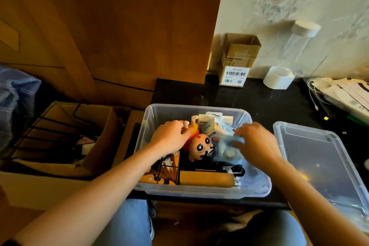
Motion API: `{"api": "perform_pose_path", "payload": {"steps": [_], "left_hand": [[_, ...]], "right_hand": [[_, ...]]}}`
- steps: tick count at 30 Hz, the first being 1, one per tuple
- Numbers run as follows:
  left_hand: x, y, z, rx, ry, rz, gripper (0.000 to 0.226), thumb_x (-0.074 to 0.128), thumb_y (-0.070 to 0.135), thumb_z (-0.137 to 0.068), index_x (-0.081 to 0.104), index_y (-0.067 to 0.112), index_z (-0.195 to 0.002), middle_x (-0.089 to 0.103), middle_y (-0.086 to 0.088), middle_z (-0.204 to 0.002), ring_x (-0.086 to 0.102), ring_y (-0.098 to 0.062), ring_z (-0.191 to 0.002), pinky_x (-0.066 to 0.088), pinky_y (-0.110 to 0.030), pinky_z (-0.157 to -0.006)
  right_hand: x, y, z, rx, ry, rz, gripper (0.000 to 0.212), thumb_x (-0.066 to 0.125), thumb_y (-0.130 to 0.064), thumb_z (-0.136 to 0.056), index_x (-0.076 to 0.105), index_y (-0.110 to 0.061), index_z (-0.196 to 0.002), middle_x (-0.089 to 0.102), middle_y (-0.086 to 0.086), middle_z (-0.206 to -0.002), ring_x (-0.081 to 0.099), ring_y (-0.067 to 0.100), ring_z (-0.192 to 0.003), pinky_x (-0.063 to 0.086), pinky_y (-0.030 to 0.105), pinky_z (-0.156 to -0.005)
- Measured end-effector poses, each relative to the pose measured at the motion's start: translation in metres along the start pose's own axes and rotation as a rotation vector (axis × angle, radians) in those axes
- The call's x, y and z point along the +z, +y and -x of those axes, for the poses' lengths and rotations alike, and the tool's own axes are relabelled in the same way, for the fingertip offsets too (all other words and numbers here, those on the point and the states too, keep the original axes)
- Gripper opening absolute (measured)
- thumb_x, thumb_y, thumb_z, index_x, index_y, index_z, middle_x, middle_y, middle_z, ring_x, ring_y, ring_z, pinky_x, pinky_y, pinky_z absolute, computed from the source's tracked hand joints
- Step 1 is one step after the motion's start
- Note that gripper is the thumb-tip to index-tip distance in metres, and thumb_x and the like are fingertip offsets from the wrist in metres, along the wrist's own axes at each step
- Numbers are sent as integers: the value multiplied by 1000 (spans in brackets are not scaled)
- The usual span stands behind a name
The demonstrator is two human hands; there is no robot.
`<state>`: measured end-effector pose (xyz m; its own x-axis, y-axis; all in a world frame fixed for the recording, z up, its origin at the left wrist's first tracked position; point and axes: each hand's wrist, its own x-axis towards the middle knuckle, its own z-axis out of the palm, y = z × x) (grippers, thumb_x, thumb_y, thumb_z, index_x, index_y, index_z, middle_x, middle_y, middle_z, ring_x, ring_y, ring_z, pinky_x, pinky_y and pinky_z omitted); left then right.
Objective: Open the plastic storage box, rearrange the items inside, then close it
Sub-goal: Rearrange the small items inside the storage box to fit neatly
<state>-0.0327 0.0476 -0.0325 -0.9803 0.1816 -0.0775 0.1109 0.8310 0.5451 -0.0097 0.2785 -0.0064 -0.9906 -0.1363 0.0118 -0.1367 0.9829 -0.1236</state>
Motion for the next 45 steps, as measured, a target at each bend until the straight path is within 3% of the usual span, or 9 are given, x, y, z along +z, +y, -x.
{"api": "perform_pose_path", "payload": {"steps": [6, 13, 18, 22, 27, 32, 37, 41, 45], "left_hand": [[-18, -3, 8, -68, 125, 175, 42, 37, 39, -100, 49, 20, -65, 45, 4, -50, 47, -5, -42, 31, -19, -44], [-25, 6, 16, -68, 130, 128, 43, 40, 39, -99, 50, 18, -62, 48, 3, -50, 50, -7, -47, 32, -22, -48], [-10, 23, 17, -35, 100, 76, 45, 41, 41, -99, 52, 20, -60, 44, 5, -47, 43, -6, -40, 27, -21, -44], [4, 40, 24, -5, 15, 179, 40, 42, 38, -99, 54, 21, -65, 47, 5, -51, 42, -2, -36, 27, -13, -38], [17, 50, 41, 132, -276, 226, 26, 43, 32, -99, 60, 22, -117, 66, 0, -102, 62, -16, -82, 54, -33, -71], [-13, 15, 22, 55, -153, 61, 33, 43, 10, -97, 64, 24, -119, 65, 11, -96, 55, 0, -56, 45, -19, -52], [-42, -22, -21, -96, -248, -270, 38, 55, 17, -93, 52, 10, -130, 55, -7, -131, 52, -23, -119, 40, -33, -101], [-23, -12, -47, -106, -505, -491, 38, 63, 26, -89, 56, 1, -117, 60, -13, -107, 57, -25, -90, 45, -31, -72], [-4, -21, -53, -73, -670, -507, 55, 71, 29, -83, 47, 9, -129, 56, -10, -124, 56, -26, -108, 46, -32, -84]], "right_hand": [[-17, 15, 4, 110, 512, -396, 11, 68, -19, -82, 64, -9, -81, 58, 2, -91, 40, 14, -86, 32, 21, -61], [-22, -1, 8, 187, 599, -957, 11, 57, -19, -91, 50, -14, -85, 60, -14, -82, 61, 3, -81, 52, 16, -52], [-26, -11, 6, 128, 536, -1210, 8, 56, -20, -92, 53, -21, -84, 65, -2, -84, 67, 8, -79, 56, 22, -56], [-16, -15, 5, 92, 432, -1181, 6, 57, -23, -90, 55, -22, -85, 68, -3, -87, 68, 5, -80, 54, 19, -55], [-6, -12, 0, 104, 276, -1181, 5, 56, -22, -91, 55, -23, -85, 68, -7, -84, 68, 4, -76, 52, 17, -50], [9, -5, -3, 155, 124, -1102, 8, 54, -21, -92, 55, -13, -90, 68, -1, -89, 68, 12, -81, 54, 20, -51], [18, -6, -1, 155, 223, -1070, 10, 51, -18, -93, 53, -22, -84, 66, -5, -88, 67, 10, -81, 54, 20, -53], [22, -6, 4, 67, 270, -973, 13, 52, -16, -93, 52, -26, -84, 64, -8, -84, 65, 2, -80, 54, 22, -56], [24, -6, 3, 66, 269, -1005, 12, 52, -17, -92, 53, -26, -85, 65, -8, -86, 65, -1, -82, 54, 21, -57]]}}
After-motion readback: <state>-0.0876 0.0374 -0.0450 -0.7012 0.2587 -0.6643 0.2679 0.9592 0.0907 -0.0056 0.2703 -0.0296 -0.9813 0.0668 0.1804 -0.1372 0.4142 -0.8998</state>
